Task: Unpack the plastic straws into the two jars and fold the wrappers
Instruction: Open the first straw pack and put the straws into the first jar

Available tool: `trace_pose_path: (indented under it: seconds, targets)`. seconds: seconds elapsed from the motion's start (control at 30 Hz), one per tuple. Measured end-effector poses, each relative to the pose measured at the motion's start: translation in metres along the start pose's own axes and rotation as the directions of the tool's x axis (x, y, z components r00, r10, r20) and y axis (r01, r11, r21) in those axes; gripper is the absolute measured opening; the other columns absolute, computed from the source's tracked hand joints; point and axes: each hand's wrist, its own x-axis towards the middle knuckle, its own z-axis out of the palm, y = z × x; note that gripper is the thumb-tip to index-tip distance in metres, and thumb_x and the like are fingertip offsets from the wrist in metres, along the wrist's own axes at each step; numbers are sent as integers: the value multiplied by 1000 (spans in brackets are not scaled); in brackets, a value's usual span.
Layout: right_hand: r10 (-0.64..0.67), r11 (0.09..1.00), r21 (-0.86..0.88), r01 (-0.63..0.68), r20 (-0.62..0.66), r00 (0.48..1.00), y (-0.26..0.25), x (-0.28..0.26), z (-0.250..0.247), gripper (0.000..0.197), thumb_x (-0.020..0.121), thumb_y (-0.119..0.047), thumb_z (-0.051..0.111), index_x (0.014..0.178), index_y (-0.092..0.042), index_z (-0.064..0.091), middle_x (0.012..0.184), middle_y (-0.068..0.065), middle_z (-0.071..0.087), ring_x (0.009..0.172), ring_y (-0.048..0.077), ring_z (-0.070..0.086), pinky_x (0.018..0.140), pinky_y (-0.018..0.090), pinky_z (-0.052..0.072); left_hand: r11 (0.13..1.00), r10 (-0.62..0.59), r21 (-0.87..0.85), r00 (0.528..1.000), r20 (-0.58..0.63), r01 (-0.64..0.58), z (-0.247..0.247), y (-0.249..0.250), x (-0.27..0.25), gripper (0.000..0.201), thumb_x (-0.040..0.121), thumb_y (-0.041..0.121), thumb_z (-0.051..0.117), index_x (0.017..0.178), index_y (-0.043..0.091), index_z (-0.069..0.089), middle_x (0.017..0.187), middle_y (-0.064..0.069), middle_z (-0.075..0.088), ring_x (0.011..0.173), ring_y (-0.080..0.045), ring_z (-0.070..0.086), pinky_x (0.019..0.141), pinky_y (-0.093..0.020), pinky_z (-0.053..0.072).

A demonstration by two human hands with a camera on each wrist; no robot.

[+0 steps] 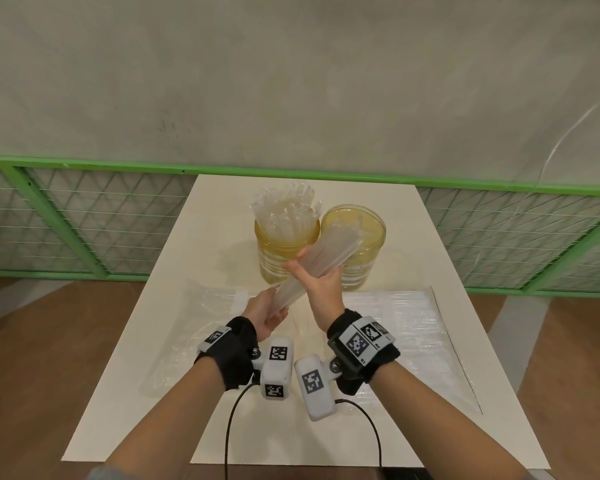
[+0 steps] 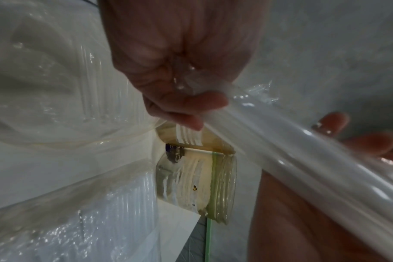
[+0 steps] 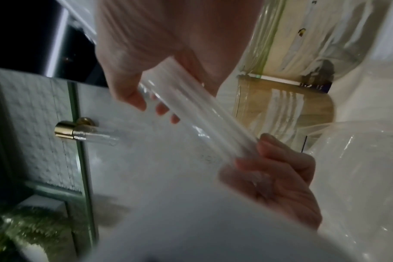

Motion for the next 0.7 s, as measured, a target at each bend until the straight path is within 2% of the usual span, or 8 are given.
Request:
trace_pose_path:
  seconds: [0.1,0.2,0.3,0.37,0.43,0.5,0.57,0.7]
  targets:
    - [40,999,-17,-39,61,997,2,2,-3,18,75,-13,74,67,-26,65,84,14,68,90,22,67,80,26,52,1000,9,27,1000,-5,-9,-3,1,2,17,96,18,44,108,7,50,70,-9,47,35,-8,49,33,-14,39]
    - [7,993,-121,-6,8,1000,0,12,-4,25,82,-16,67,61,-28,62,70,6,64,77,21,64,79,33,52,999,-22,32,998,53,21,-2,3,-3,28,98,18,41,121,5,48,81,-13,52,59,-17,53,36,-16,45]
    - [-41,987,-159,27,-87,995,-19,33,-6,17,90,-12,59,75,-19,59,70,0,62,67,12,62,66,26,53,980,34,197,999,-16,-30,-8,5,1,31,99,30,38,99,4,54,90,-17,60,72,-28,59,55,-30,54]
    - [-126,988,-114,108,-163,979,-38,54,-9,12,90,-8,58,80,-15,59,71,1,63,68,13,62,67,28,55,890,203,437,971,-128,-128,-21,0,13,25,97,28,43,91,9,57,96,-15,62,80,-28,59,66,-32,49]
    - [-201,979,-72,189,-250,947,-57,80,-10,11,88,-5,59,79,-13,60,68,3,63,67,16,63,71,34,56,789,333,590,926,-181,-168,-35,-6,20,12,91,21,51,91,13,59,105,-18,64,92,-31,60,78,-36,50]
    - [-247,968,-42,246,-315,917,-70,106,-6,15,88,-6,58,77,-16,59,68,4,63,70,22,63,77,41,55,731,356,664,919,-170,-160,-43,-13,25,19,88,13,55,106,9,59,114,-23,60,95,-31,56,85,-37,48]
    - [-265,964,-57,261,-339,903,-74,127,1,10,89,-9,58,81,-15,59,70,1,64,73,19,64,85,44,53,679,345,720,928,-141,-143,-45,-16,27,35,86,9,60,120,6,55,120,-22,55,103,-32,54,84,-32,43]
    - [-198,980,-65,187,-300,933,-60,150,20,8,90,-13,58,84,-17,56,70,-2,64,74,15,64,87,40,52,613,341,781,932,-127,-118,-47,-16,36,35,81,4,67,115,3,59,121,-19,57,112,-32,54,89,-31,44]
